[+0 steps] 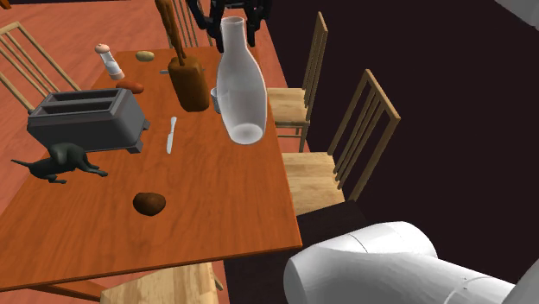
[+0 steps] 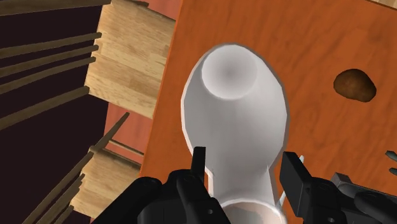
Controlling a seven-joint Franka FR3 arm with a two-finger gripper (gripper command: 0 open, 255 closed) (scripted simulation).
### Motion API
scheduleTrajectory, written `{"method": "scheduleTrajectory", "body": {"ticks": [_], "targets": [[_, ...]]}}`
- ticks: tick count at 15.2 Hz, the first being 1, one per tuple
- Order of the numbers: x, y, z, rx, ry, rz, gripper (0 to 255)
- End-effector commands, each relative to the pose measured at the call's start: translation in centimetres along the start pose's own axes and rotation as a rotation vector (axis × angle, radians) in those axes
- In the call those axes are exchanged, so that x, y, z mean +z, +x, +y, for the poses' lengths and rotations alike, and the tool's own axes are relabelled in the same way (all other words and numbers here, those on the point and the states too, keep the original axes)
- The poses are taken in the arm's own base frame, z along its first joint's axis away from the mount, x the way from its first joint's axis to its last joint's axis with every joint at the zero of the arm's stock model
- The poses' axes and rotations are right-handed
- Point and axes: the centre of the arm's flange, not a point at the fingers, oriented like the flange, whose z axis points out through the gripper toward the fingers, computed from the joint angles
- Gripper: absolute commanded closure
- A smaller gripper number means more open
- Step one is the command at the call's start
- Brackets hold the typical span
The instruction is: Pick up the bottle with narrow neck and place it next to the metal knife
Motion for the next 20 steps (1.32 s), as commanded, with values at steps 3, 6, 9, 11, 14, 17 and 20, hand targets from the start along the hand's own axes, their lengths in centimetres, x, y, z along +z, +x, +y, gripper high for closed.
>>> {"method": "scheduleTrajectory", "body": {"ticks": [3,6,9,11,14,17,20], "targets": [[3.2,3.9,-1.6,0.000,0.000,0.002,255],[5.5,6.8,-2.9,0.000,0.000,0.002,255],[7.9,9.7,-4.2,0.000,0.000,0.002,255],[9.5,11.6,-5.1,0.000,0.000,0.002,255],[11.8,14.5,-6.4,0.000,0.000,0.002,255],[14.2,17.4,-7.6,0.000,0.000,0.002,255],[16.6,20.3,-8.9,0.000,0.000,0.002,255]]}}
